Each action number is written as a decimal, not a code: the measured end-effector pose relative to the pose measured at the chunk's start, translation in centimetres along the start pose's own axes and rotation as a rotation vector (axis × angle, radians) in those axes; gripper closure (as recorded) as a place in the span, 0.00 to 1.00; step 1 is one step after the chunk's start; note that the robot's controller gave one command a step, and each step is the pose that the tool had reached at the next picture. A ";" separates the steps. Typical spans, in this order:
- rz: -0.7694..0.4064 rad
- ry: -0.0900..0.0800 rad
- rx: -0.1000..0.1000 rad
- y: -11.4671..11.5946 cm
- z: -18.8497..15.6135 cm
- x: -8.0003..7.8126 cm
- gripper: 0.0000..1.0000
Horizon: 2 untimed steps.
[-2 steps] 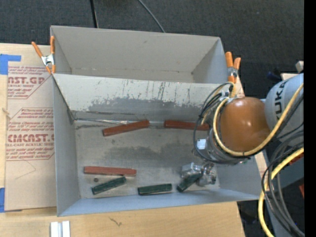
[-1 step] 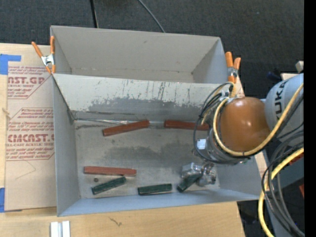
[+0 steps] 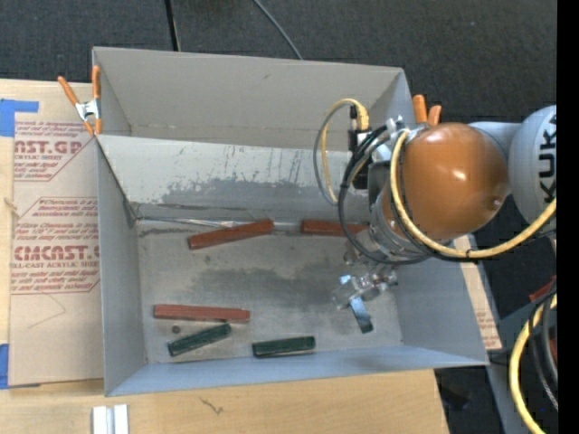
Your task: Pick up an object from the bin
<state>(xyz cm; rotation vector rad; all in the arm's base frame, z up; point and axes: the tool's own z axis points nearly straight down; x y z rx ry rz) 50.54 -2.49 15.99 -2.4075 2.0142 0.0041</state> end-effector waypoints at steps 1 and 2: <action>0.000 0.000 -0.001 0.0 0.0 0.0 1.00; -0.030 -0.001 -0.005 0.7 -4.8 -0.9 1.00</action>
Offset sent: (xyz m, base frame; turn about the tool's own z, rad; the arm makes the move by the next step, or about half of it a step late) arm -0.0096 0.0082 0.0677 -0.0403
